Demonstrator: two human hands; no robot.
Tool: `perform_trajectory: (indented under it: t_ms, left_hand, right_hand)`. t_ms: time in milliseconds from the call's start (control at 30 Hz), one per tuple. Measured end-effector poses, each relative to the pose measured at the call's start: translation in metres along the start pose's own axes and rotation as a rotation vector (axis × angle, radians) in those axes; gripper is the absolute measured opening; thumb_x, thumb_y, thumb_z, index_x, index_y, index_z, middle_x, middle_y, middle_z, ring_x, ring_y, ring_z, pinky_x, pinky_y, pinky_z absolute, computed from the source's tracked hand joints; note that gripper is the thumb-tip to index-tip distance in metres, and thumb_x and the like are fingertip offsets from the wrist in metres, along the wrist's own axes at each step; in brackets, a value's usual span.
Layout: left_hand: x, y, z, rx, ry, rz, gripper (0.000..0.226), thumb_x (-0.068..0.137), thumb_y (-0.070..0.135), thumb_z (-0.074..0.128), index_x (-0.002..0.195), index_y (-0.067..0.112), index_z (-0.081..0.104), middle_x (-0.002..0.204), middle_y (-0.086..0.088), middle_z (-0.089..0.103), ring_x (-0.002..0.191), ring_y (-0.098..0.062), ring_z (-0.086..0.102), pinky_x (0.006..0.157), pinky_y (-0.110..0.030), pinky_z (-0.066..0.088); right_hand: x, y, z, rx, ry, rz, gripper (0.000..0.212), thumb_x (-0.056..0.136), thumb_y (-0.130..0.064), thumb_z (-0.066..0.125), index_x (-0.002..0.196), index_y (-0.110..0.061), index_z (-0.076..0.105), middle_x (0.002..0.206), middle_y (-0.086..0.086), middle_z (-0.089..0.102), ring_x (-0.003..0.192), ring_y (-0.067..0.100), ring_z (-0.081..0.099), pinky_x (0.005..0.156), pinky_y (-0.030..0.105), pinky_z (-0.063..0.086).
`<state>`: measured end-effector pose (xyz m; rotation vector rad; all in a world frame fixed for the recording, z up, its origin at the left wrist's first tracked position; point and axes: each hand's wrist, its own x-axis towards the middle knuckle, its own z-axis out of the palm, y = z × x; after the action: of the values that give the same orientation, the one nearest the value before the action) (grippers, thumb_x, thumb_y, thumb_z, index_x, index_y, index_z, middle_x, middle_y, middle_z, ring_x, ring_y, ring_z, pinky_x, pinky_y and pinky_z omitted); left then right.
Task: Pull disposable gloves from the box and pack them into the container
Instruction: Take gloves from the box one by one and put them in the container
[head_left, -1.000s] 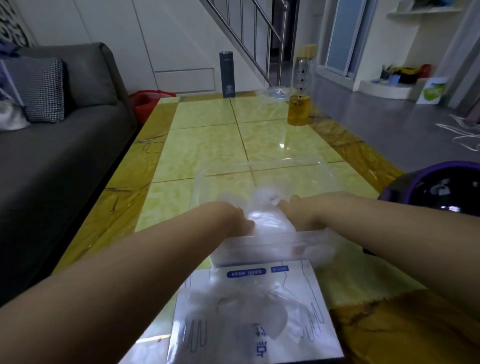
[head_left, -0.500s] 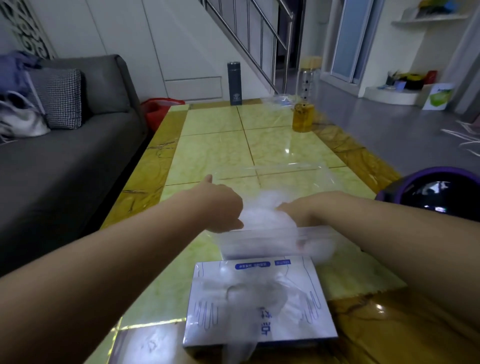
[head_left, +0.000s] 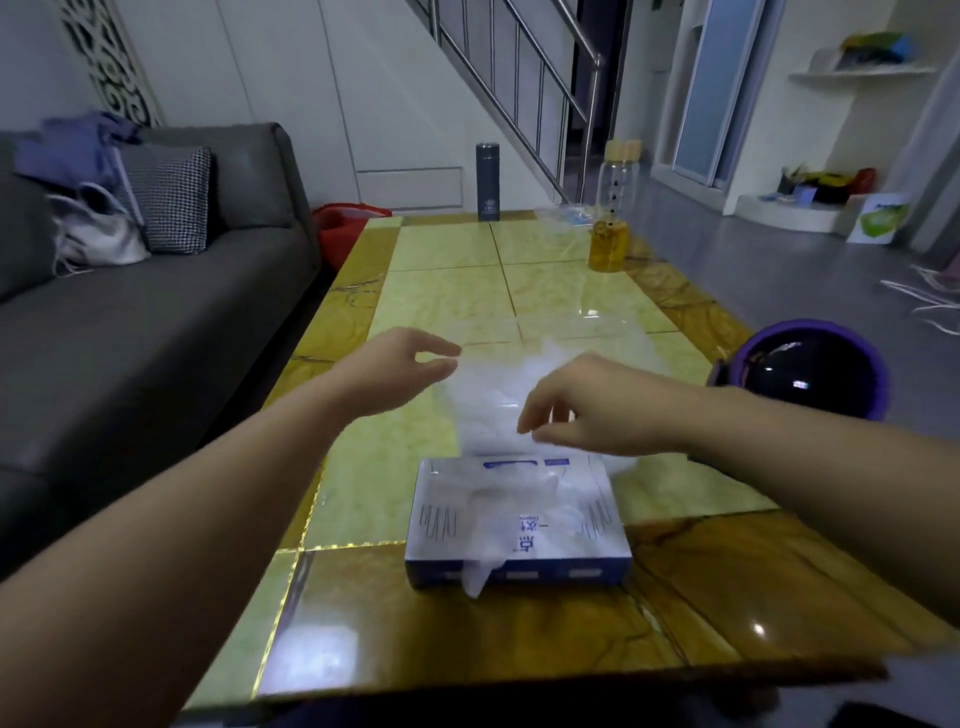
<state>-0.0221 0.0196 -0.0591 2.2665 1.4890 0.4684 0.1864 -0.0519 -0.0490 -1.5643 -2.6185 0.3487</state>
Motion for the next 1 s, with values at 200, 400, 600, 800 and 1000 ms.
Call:
perform_trajectory:
  t_ms: [200, 400, 600, 800, 1000]
  left_hand:
    - [-0.064, -0.007, 0.027, -0.263, 0.162, 0.066, 0.016, 0.094, 0.020, 0.055, 0.105, 0.027, 0.065, 0.100, 0.013, 0.065, 0.091, -0.003, 0.061, 0.079, -0.020, 0.052]
    - [-0.075, -0.001, 0.065, 0.031, -0.152, 0.115, 0.038, 0.089, 0.033, 0.062, 0.126, 0.027, 0.055, 0.128, 0.006, 0.051, 0.109, -0.008, 0.053, 0.088, -0.022, 0.044]
    - [-0.074, -0.003, 0.086, 0.226, -0.256, 0.089, 0.089, 0.081, 0.045, 0.068, 0.151, 0.030, 0.014, 0.155, 0.004, 0.015, 0.139, -0.022, 0.022, 0.108, -0.036, 0.033]
    - [-0.078, 0.001, 0.049, -0.048, -0.412, -0.030, 0.111, 0.072, 0.043, 0.078, 0.151, 0.034, 0.000, 0.156, 0.005, 0.021, 0.138, -0.017, 0.030, 0.107, -0.033, 0.033]
    - [-0.090, 0.033, -0.033, -0.222, -0.344, -0.047, 0.104, 0.060, 0.065, 0.062, 0.149, 0.039, 0.014, 0.144, 0.015, 0.039, 0.127, -0.008, 0.043, 0.097, -0.026, 0.042]
  right_hand:
    - [-0.016, -0.010, 0.046, -0.013, -0.100, 0.135, 0.073, 0.079, -0.048, 0.069, 0.142, -0.030, 0.036, 0.135, -0.007, 0.040, 0.116, 0.013, 0.048, 0.093, 0.031, 0.046]
    - [-0.011, -0.001, 0.071, 0.379, 0.073, 0.469, 0.051, 0.090, -0.048, 0.056, 0.114, -0.004, 0.063, 0.113, 0.011, 0.064, 0.098, 0.023, 0.058, 0.082, 0.032, 0.046]
    - [-0.013, -0.001, 0.064, 0.462, 0.107, 0.430, 0.017, 0.088, -0.025, 0.065, 0.088, -0.008, 0.065, 0.082, 0.002, 0.064, 0.076, 0.014, 0.057, 0.061, 0.020, 0.043]
    - [-0.027, -0.013, -0.007, 0.713, 0.290, 0.258, 0.004, 0.089, -0.014, 0.064, 0.090, -0.011, 0.062, 0.085, 0.003, 0.071, 0.080, 0.018, 0.070, 0.075, 0.028, 0.057]
    - [-0.033, -0.010, -0.040, 0.641, 0.201, 0.224, 0.009, 0.089, -0.024, 0.064, 0.091, -0.016, 0.067, 0.080, -0.001, 0.068, 0.064, 0.000, 0.063, 0.061, 0.012, 0.051]
